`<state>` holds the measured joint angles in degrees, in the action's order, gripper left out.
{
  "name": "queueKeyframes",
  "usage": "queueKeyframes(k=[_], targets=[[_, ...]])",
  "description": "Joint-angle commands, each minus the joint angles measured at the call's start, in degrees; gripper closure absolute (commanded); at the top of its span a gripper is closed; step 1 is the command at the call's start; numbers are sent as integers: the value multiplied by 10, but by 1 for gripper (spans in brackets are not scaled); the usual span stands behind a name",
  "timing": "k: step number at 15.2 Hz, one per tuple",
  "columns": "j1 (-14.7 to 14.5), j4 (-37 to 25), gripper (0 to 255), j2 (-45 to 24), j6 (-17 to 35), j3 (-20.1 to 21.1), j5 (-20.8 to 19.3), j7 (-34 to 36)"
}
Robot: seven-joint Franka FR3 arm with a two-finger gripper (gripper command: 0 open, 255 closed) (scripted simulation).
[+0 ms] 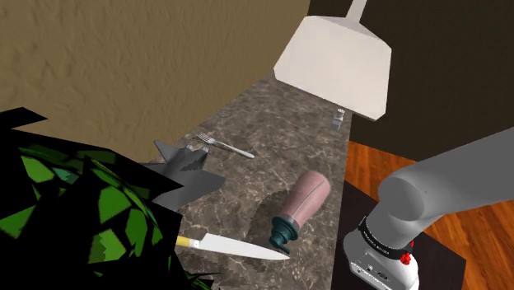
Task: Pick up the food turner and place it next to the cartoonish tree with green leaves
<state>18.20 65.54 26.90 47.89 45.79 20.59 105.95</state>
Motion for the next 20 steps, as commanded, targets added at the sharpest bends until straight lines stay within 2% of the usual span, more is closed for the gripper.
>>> queueKeyframes(k=[1,4,7,8,10,13,20], targets=[[5,-18,255,1,-7,30,17,40],[25,-59,255,-9,-18,91,38,102],[68,-114,255,-24,-31,178,57,170],[73,-118,255,-23,-32,182,59,172],[32,-63,255,3,-11,132,65,152],[-8,5,255,38,18,84,71,128],[-59,131,255,104,72,30,84,89]])
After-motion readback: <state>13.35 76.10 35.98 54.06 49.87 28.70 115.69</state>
